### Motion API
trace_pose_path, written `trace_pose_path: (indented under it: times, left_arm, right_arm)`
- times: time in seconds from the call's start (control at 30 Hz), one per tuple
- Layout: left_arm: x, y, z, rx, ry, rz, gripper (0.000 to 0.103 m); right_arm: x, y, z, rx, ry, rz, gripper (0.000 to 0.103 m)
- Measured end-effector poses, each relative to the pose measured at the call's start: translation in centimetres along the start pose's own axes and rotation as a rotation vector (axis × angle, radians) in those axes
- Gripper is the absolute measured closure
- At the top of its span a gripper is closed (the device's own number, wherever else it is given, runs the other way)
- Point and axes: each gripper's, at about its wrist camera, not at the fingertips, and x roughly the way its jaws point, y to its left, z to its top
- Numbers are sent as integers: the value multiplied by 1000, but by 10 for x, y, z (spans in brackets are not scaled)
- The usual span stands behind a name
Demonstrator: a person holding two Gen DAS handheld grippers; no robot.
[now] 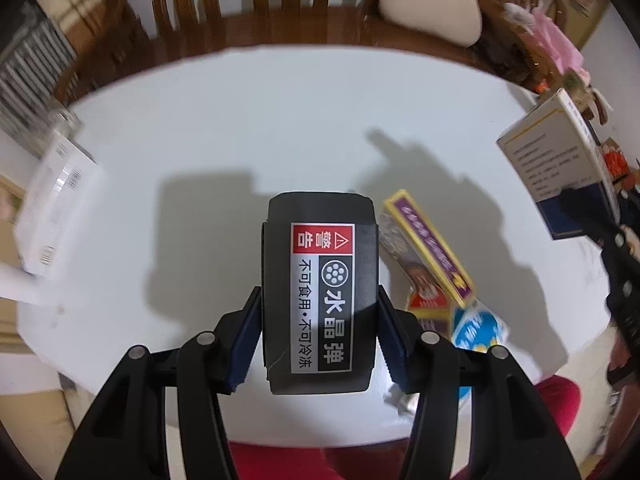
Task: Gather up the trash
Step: 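Grasp the black warning-label box with the left tool while the right tool grasps the white barcode box, then carry the black box and white box in both tools down to the bag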
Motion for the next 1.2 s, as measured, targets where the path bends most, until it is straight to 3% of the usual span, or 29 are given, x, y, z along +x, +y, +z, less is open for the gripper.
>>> trace_pose_path:
  times: [0.03, 0.2, 0.57, 0.93, 1.2]
  left_arm:
    - [-17, -15, -22, 15, -20, 10, 51]
    - [-62, -31, -52, 82, -102, 21, 51]
    - [-101, -78, -119, 205, -180, -4, 51]
    - [-105, -107, -174, 283, -228, -96, 51]
    - [-81, -117, -210, 293, -186, -164, 51]
  right_arm:
    - [-8, 1, 0, 3, -9, -4, 84]
    - [-61, 10, -10, 10, -61, -39, 84]
    - [-154, 53, -63, 8, -120, -84, 84]
    - [-196, 77, -118, 64, -114, -102, 84]
    - [-204, 97, -156, 105, -102, -94, 84]
